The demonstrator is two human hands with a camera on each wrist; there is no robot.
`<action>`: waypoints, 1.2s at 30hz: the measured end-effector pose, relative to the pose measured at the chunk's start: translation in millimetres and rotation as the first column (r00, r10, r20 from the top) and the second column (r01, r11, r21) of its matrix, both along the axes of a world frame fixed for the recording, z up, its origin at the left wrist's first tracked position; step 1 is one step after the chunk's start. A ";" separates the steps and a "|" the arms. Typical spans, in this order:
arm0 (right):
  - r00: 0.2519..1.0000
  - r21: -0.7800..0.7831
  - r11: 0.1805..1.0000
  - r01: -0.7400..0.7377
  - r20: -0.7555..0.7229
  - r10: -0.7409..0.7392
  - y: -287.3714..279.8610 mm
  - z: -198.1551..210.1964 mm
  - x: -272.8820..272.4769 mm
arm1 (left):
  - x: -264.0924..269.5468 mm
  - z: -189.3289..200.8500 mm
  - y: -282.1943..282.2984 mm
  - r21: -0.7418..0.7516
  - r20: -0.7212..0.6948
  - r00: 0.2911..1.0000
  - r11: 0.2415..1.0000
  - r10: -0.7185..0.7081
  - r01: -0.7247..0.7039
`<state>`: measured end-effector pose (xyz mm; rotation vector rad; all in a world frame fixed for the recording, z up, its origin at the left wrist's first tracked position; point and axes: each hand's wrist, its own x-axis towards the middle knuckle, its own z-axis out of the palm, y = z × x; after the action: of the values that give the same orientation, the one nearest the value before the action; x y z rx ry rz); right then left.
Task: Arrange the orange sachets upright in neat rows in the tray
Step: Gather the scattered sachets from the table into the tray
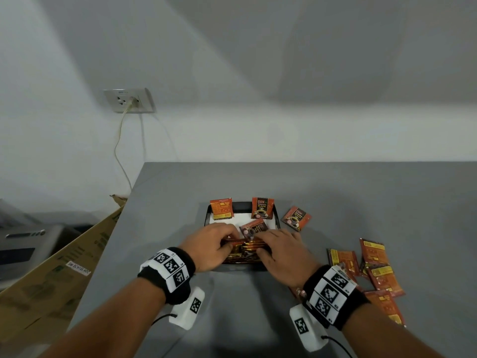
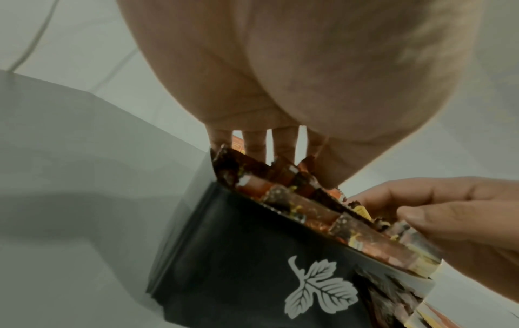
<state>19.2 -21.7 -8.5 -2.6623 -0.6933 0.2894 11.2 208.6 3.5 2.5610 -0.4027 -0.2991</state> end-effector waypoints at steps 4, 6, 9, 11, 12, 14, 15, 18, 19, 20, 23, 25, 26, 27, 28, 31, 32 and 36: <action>1.000 -0.006 1.000 0.003 0.000 -0.003 -1.0 -2.4 -0.4 | 2.9 1.1 -2.8 -0.010 0.009 0.999 0.999 0.032 -0.032; 1.000 -0.003 1.000 0.004 -0.002 -0.004 -1.2 -0.9 -1.2 | 3.1 2.9 -5.2 0.001 0.004 0.999 0.999 0.036 -0.036; 1.000 0.016 1.000 0.006 -0.009 -0.006 -2.5 2.2 -1.8 | 4.3 3.0 -6.5 -0.010 -0.021 0.997 0.997 0.078 -0.078; 1.000 0.021 1.000 0.010 -0.013 -0.010 -3.7 3.8 -1.0 | 4.9 2.4 -5.9 -0.005 -0.025 0.995 0.996 0.094 -0.094; 1.000 0.023 1.000 0.012 -0.020 -0.012 -4.1 4.9 -1.1 | 4.9 2.3 -5.7 0.000 -0.028 0.995 0.995 0.099 -0.100; 1.000 0.029 0.999 0.013 -0.023 -0.012 -4.8 7.4 -1.9 | 4.9 2.2 -5.6 0.005 -0.022 0.994 0.994 0.106 -0.106; 1.000 0.038 0.999 0.012 -0.020 -0.011 -5.4 9.4 -2.3 | 4.8 2.4 -5.8 0.005 -0.014 0.994 0.994 0.107 -0.107; 0.999 0.134 0.990 0.034 0.005 -0.035 -10.8 17.7 0.8 | 3.3 4.1 -7.9 -0.027 0.027 0.993 0.994 0.111 -0.111; 0.997 0.177 0.982 0.070 0.005 -0.072 -15.2 19.9 6.3 | 2.4 5.3 -9.9 -0.048 0.057 0.993 0.993 0.108 -0.105; 0.992 0.213 0.969 0.123 -0.005 -0.125 -21.3 21.6 14.4 | 1.4 6.8 -12.9 -0.068 0.094 0.990 0.993 0.102 -0.096; 0.958 0.161 0.945 0.285 -0.057 -0.280 -48.2 17.5 48.2 | -1.7 13.4 -28.5 -0.090 0.186 0.979 0.994 0.081 -0.065; 0.944 0.036 0.947 0.318 -0.103 -0.313 -62.5 9.9 67.1 | -2.1 18.6 -44.1 -0.086 0.229 0.971 0.995 0.062 -0.043; 0.946 -0.029 0.955 0.295 -0.129 -0.296 -66.6 5.6 73.3 | -1.8 21.1 -53.0 -0.080 0.244 0.969 0.996 0.047 -0.028; 0.951 -0.097 0.962 0.255 -0.152 -0.268 -68.4 1.7 77.7 | -0.9 23.5 -62.3 -0.069 0.253 0.967 0.998 0.031 -0.014; 0.956 -0.162 0.963 0.216 -0.166 -0.242 -68.8 -1.6 80.8 | 0.2 25.7 -72.0 -0.053 0.257 0.966 0.999 0.014 0.000; 0.970 -0.283 0.950 0.130 -0.163 -0.181 -71.9 -10.1 85.5 | 2.1 28.8 -99.8 -0.015 0.260 0.965 0.999 -0.038 0.044; 0.976 -0.286 0.952 0.112 -0.146 -0.159 -74.7 -14.6 87.9 | 1.9 28.6 -109.1 0.002 0.257 0.965 0.998 -0.058 0.060; 0.985 -0.342 0.932 0.123 -0.073 -0.157 -98.0 -57.7 112.7 | -0.9 24.7 -148.8 0.155 0.147 0.973 0.976 -0.177 0.154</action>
<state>131.9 -119.7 -66.2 -2.9770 -0.4519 0.5405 10.3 59.8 28.2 2.7060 -0.6806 -0.1877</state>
